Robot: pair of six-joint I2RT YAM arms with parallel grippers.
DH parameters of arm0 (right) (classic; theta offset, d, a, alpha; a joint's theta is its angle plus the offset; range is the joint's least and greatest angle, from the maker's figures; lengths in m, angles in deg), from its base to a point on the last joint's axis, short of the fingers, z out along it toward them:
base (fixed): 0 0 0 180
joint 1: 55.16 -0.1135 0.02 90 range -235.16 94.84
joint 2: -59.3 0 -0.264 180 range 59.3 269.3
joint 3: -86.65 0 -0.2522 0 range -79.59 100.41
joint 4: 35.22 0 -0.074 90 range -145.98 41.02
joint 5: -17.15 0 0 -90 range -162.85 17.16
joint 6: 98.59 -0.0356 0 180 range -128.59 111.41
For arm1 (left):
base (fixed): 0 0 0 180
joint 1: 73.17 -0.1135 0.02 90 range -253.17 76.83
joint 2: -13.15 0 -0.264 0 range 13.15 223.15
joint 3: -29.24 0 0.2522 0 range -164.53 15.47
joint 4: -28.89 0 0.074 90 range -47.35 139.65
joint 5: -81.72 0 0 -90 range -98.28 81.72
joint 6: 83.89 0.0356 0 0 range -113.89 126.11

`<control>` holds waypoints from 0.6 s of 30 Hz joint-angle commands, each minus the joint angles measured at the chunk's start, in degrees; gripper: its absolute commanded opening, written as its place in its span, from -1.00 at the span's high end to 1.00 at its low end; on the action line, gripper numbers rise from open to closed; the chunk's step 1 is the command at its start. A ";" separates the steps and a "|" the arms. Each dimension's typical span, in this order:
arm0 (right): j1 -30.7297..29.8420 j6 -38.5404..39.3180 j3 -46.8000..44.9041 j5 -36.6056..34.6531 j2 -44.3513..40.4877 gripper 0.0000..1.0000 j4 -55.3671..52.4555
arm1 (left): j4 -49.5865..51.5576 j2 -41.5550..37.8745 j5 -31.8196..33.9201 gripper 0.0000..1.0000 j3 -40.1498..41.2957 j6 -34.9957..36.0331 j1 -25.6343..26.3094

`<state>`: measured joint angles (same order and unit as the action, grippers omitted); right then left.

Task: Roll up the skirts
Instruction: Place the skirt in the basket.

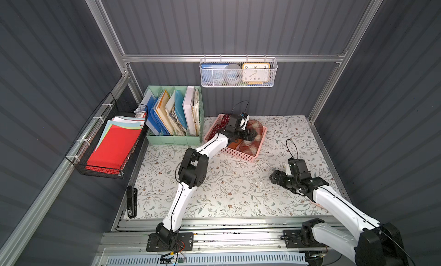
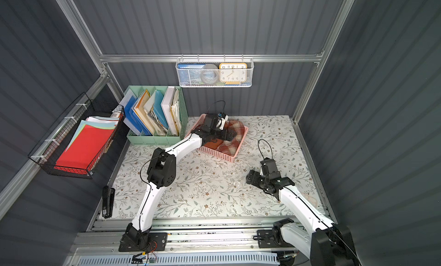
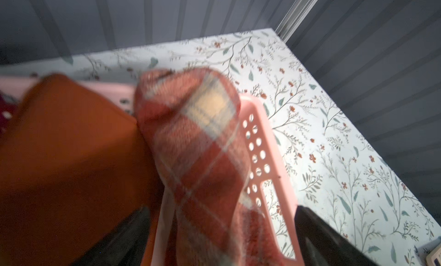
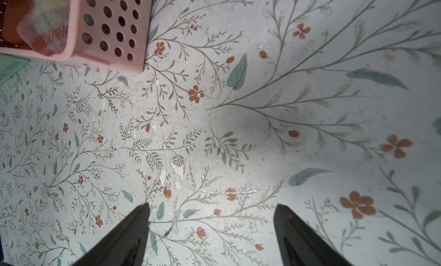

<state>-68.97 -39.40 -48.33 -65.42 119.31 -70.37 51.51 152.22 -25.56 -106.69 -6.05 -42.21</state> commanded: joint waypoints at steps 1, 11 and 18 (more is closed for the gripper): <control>0.27 -0.14 0.20 -1.27 -0.95 -0.73 -1.65 | 3.79 -3.88 1.36 -0.99 -1.73 4.04 0.07; -0.90 0.42 1.16 4.05 -4.13 -0.57 0.03 | -6.67 -33.66 10.27 -0.99 23.16 3.39 0.07; -10.59 6.41 6.32 -16.08 -14.65 -0.98 8.38 | -17.67 -68.03 27.25 -0.99 61.09 3.09 -0.26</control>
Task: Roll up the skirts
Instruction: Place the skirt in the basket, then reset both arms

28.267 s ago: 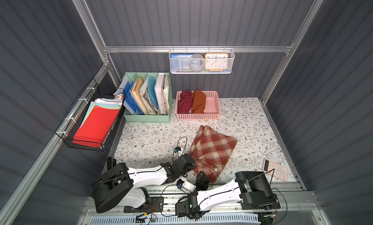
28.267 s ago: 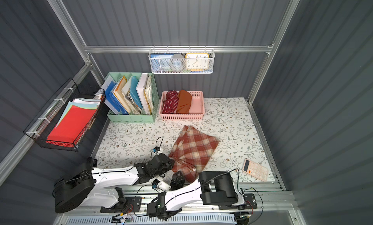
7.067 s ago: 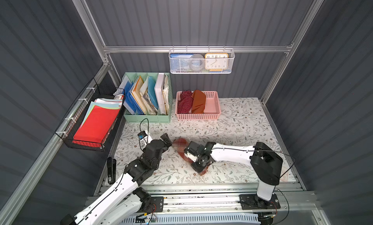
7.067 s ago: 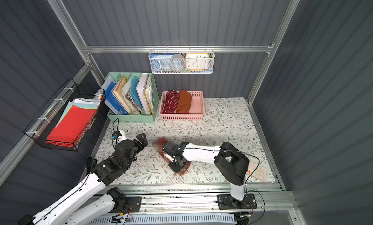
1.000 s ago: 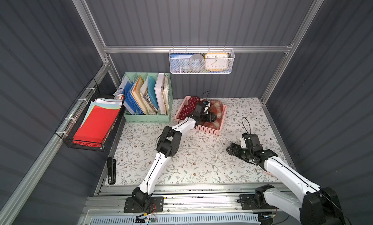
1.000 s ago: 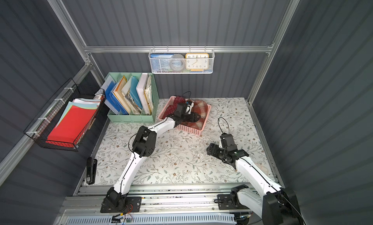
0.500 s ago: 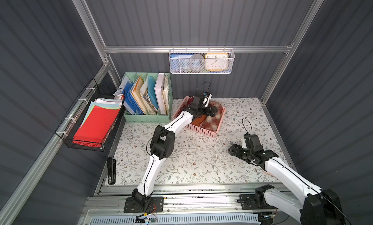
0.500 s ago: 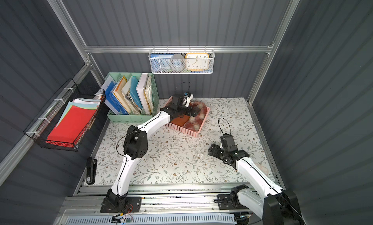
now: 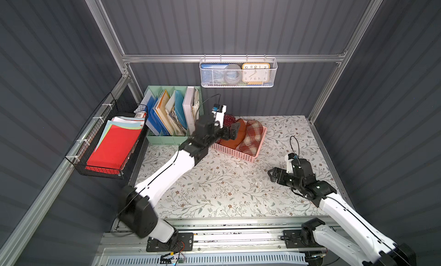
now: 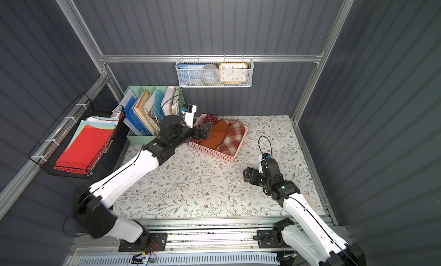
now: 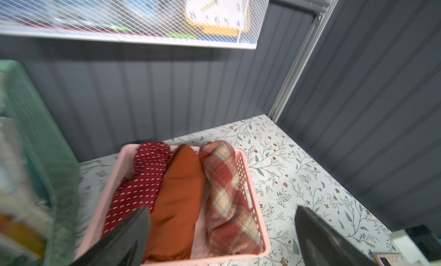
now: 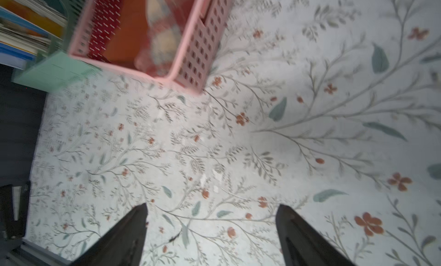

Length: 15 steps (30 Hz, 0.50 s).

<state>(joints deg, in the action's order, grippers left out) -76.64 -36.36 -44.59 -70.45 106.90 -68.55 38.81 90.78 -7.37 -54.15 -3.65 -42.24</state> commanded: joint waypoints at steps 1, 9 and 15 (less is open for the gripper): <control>-4.26 2.74 2.95 -16.22 -1.84 -0.98 8.41 | -7.38 -9.74 10.74 -0.99 13.17 1.59 -0.35; -5.15 18.75 12.06 -27.36 19.09 -0.98 9.22 | -18.30 -20.63 20.09 -1.00 38.77 0.16 -6.18; 6.98 27.21 4.92 -14.12 23.22 -0.98 24.76 | -43.77 -21.61 22.53 -0.99 56.22 -7.56 -19.47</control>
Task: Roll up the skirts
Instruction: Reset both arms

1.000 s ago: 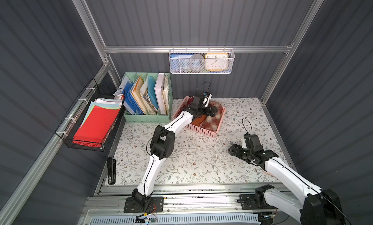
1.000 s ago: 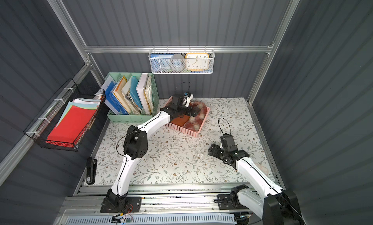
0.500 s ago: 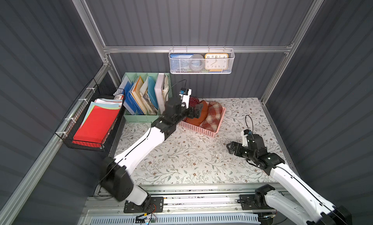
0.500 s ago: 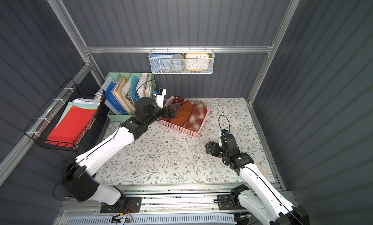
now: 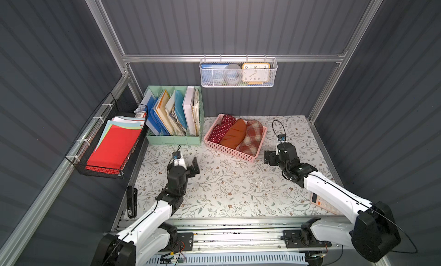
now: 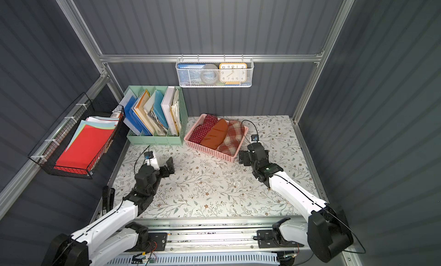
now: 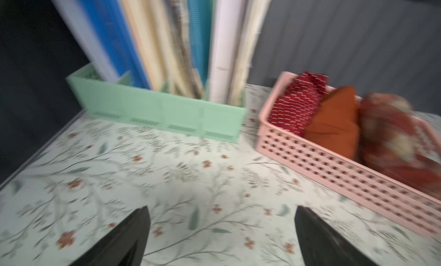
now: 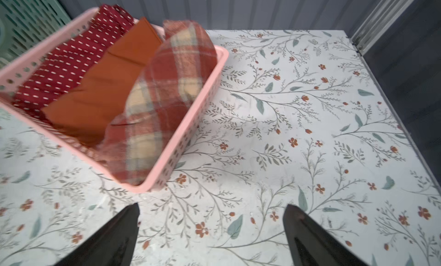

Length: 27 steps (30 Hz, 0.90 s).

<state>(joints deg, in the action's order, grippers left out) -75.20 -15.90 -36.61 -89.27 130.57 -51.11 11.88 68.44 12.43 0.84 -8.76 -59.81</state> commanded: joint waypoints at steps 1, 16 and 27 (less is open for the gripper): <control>8.04 8.45 -5.32 5.91 -1.12 -0.98 10.21 | -15.65 1.85 4.99 -1.00 0.30 -3.38 -2.13; 19.67 4.88 -25.59 9.21 13.42 -0.98 56.88 | -63.14 44.27 -2.15 -0.99 -1.90 14.16 -9.12; 21.90 5.10 -19.68 17.09 17.29 -0.98 51.38 | -45.89 42.67 -2.95 -0.99 -11.61 10.97 -10.95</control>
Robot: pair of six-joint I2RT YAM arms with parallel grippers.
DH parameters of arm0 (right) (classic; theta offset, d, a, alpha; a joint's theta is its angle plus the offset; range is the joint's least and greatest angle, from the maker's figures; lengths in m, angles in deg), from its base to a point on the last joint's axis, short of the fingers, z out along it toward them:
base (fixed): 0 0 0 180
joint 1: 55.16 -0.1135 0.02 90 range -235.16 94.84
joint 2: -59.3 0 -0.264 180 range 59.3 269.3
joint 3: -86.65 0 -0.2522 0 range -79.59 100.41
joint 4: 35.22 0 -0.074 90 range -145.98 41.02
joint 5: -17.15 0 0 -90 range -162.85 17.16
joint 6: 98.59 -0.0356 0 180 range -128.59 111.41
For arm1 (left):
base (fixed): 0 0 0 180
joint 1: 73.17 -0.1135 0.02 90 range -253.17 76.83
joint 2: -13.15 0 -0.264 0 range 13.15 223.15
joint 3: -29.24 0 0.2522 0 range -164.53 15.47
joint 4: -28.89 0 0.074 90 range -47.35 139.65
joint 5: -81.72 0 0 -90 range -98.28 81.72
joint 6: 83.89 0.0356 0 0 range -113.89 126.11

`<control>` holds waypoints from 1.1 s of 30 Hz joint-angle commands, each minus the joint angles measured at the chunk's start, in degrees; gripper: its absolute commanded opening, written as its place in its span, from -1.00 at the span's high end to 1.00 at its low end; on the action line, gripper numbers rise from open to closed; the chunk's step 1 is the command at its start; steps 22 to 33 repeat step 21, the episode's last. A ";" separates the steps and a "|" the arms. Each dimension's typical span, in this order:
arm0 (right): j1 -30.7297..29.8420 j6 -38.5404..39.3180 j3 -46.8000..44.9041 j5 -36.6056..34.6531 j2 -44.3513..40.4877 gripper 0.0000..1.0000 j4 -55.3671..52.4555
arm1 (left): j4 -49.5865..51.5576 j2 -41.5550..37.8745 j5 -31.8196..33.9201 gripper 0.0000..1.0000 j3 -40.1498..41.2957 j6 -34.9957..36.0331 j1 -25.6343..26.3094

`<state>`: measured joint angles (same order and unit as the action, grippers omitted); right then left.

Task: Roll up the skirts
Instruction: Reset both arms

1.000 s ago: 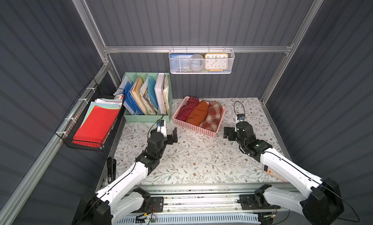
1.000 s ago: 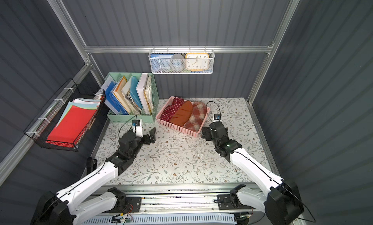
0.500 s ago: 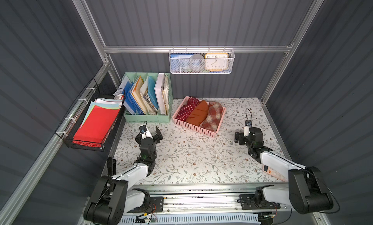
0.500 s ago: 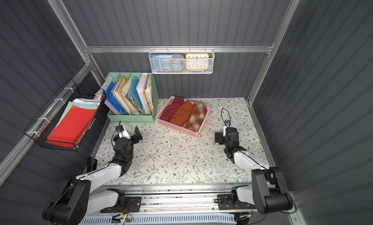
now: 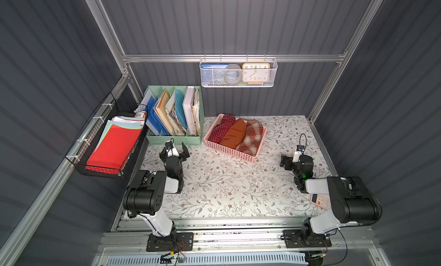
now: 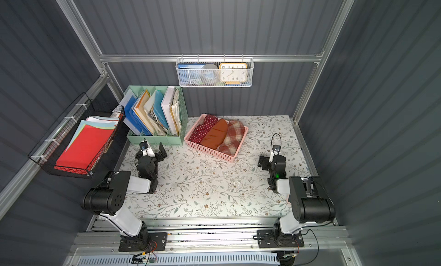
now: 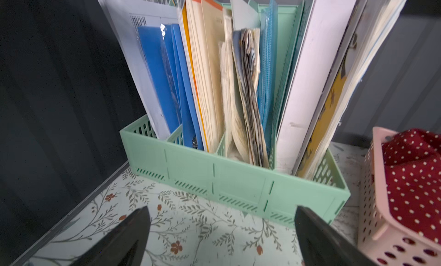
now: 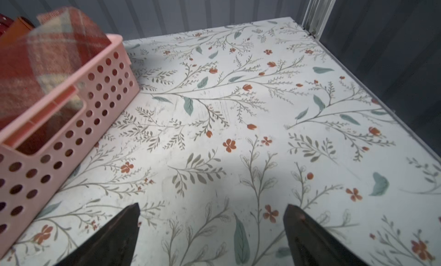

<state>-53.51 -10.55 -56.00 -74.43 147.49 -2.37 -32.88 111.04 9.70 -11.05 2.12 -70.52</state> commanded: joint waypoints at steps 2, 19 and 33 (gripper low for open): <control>-0.22 -0.02 -1.51 1.51 1.55 -0.98 7.21 | 0.36 -0.31 -0.33 -0.99 0.14 -0.25 -0.20; -0.77 0.03 1.13 -0.01 -0.79 -0.98 -2.21 | 0.79 -0.55 -0.26 -0.99 0.07 -0.23 -0.19; -0.33 -0.33 1.44 0.77 -0.78 -0.98 -2.97 | 0.89 -0.50 -0.27 -0.99 0.07 -0.23 -0.15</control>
